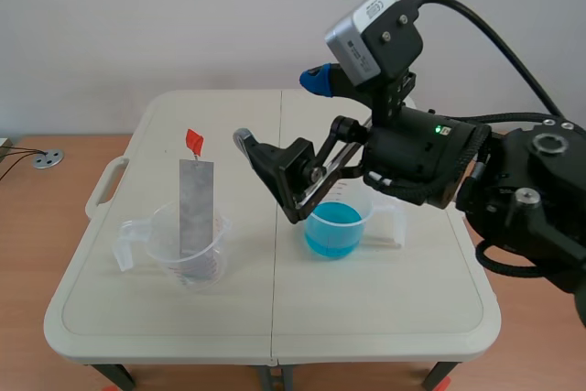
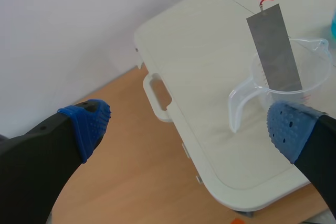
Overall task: Hold the metal plate by the orange handle, dip it into the blue solution, take it out and point at it, then put the plate back in the beaker on the left.
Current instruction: 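Return to the home posture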
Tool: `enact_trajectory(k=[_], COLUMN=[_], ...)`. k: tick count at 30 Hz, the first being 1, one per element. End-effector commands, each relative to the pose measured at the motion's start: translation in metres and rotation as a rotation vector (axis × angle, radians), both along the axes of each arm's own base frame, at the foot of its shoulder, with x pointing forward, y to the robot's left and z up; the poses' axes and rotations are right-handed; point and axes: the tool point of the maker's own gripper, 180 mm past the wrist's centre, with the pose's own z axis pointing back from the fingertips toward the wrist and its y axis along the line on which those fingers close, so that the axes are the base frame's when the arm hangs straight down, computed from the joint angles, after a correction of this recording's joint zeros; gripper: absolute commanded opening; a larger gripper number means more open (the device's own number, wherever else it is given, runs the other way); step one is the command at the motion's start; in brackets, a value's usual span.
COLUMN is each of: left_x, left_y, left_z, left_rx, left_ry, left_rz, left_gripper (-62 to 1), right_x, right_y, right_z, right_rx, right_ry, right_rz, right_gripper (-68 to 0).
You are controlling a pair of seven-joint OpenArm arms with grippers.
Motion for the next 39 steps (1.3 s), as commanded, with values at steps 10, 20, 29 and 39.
enact_trajectory(k=[10, 20, 29, 39], left_x=[0.031, 0.058, 0.073, 0.079], left_y=[-0.041, -0.081, -0.114, -0.136], left_z=[-0.001, 0.008, 0.014, 0.017], left_rx=[0.002, 0.008, 0.009, 0.003], left_ry=[-0.019, -0.035, -0.045, -0.048], left_rz=[-0.107, -0.250, -0.342, -0.392], left_gripper=[1.4, 1.4, 1.4, 1.4], right_x=[-0.034, -0.049, -0.053, -0.055], right_y=[-0.036, -0.078, -0.101, -0.102], right_z=[0.014, 0.000, -0.001, -0.004], right_rx=[-0.010, -0.051, -0.067, -0.072], right_ry=[-0.005, 0.058, 0.066, 0.076], right_rz=[-0.110, -0.235, -0.316, -0.324], right_gripper=[-10.6, -1.2, -1.2, -1.2])
